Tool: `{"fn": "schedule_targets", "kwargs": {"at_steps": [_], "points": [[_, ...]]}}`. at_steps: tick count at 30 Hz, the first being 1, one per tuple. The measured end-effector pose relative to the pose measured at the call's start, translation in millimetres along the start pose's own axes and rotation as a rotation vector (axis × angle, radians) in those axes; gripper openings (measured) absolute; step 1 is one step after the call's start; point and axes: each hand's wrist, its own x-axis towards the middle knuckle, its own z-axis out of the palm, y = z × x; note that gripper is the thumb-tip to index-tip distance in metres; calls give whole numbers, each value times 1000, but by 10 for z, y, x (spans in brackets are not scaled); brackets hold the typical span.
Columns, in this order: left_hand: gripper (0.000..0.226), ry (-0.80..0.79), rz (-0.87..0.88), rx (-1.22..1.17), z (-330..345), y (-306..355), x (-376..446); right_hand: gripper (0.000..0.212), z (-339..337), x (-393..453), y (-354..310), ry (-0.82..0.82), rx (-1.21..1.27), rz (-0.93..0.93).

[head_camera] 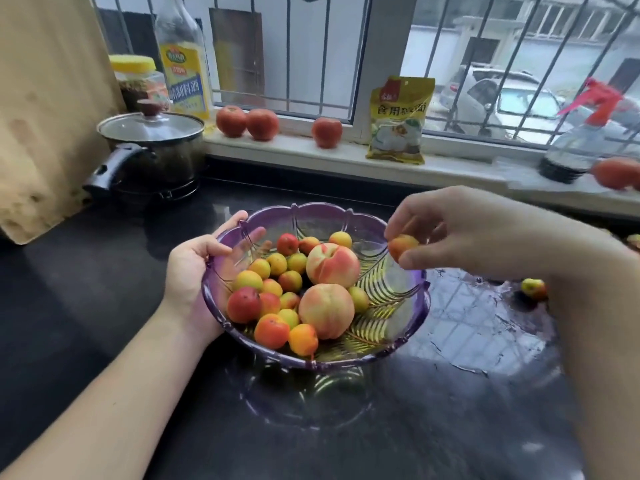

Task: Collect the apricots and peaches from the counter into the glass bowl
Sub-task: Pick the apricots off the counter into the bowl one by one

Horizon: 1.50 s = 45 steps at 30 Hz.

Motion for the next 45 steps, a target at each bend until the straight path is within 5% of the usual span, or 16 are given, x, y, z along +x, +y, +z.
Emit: {"fn": "schedule_targets", "kwargs": {"at_steps": [8,14,19,21,25,30,35,37,41,45], "points": [[71,0,23,28,0,-9,-46,20,631,397,122,69,-536,17],[71,-7,14,22,4,-12,-48,27,409,318,187,126,-284,3],[93,-60,15,-82,-27,-18,29,12,-12,197,613,572,51,123],[100,-79,16,-103,-41,-25,55,14,-27,319,861,627,74,223],[99,-101,18,-91,-44,-34,69,30,341,1014,1209,469,-89,439],[84,-93,25,-99,-46,-39,68,67,654,1638,1496,307,-687,238],[71,-65,22,-65,-66,-50,72,53,619,1758,1471,213,-843,224],[71,-66,21,-77,-57,-46,65,40,566,1708,1386,323,-704,197],[70,-38,22,-79,-54,-41,59,33,296,1171,894,607,198,120],[70,-22,28,-43,-11,-45,-14,29,313,291,388,443,209,-62]]}}
